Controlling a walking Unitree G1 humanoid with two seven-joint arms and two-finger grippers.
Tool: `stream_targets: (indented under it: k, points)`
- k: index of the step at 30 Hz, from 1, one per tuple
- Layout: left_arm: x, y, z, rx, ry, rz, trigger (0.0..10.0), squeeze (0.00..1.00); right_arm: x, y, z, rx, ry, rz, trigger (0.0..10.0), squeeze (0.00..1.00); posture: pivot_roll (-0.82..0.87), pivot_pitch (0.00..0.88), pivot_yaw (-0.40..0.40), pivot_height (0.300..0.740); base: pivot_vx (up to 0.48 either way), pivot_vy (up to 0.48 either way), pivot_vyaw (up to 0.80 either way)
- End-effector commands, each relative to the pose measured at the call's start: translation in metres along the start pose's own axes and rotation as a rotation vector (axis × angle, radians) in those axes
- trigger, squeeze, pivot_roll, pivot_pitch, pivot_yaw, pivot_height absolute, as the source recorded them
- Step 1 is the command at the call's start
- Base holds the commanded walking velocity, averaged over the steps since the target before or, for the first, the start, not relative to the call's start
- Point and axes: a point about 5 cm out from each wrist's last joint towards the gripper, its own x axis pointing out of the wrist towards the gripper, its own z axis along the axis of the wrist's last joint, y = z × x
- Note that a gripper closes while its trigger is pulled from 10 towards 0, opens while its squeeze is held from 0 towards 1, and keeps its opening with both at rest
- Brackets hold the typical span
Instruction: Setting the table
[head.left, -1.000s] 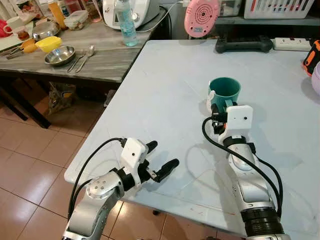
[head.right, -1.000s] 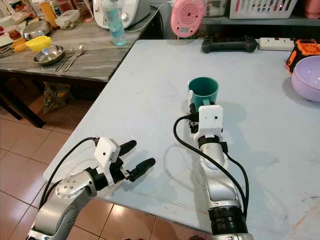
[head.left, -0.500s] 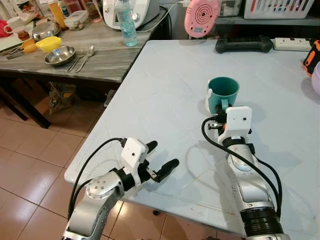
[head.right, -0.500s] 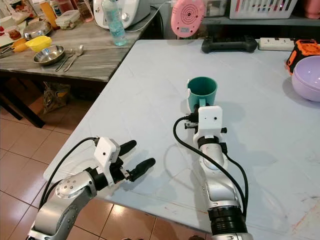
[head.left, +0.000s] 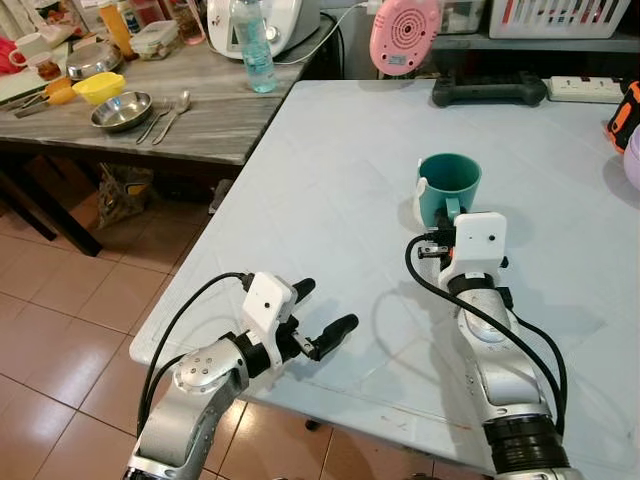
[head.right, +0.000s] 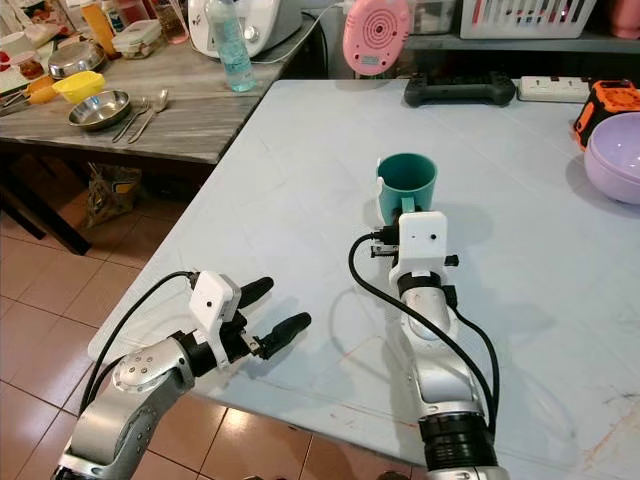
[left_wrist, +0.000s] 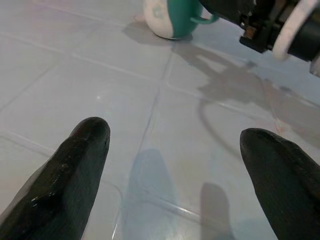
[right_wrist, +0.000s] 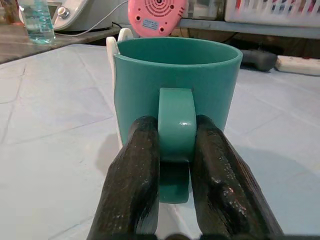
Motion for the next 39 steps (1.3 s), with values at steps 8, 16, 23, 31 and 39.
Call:
stream_targets:
  k: [8, 16, 23, 31, 39]
  points:
    - [0.003, 0.008, 0.003, -0.059, -0.04, 0.023, 10.0, 0.0, -0.009, -0.009, 0.003, -0.009, -0.017, -0.004, 0.0, 0.0, -0.14, 0.057, 0.094, 0.74, 0.0, 0.0, 0.0]
    - [0.01, 0.016, 0.018, -0.132, -0.136, 0.084, 10.0, 0.0, -0.024, -0.014, -0.001, -0.005, 0.007, -0.013, 0.0, 0.0, -0.15, 0.038, 0.069, 0.74, 0.0, 0.0, 0.0]
    - [0.006, 0.03, 0.017, -0.091, -0.137, 0.207, 10.0, 0.0, -0.039, -0.02, -0.005, -0.001, 0.037, -0.027, 2.2, 0.0, -0.15, 0.028, 0.073, 0.74, 0.0, 0.0, 0.0]
    - [-0.018, 0.07, 0.014, 0.023, -0.078, 0.545, 10.0, 0.0, -0.068, -0.039, -0.006, -0.039, 0.068, -0.081, 10.0, 0.0, -0.15, 0.034, 0.086, 0.74, 0.0, 0.0, 0.0]
    - [-0.035, 0.083, -0.002, 0.059, -0.02, 0.686, 10.0, 0.0, -0.085, -0.059, -0.007, -0.064, 0.111, -0.121, 10.0, 0.0, -0.14, 0.043, 0.09, 0.74, 0.0, 0.0, 0.0]
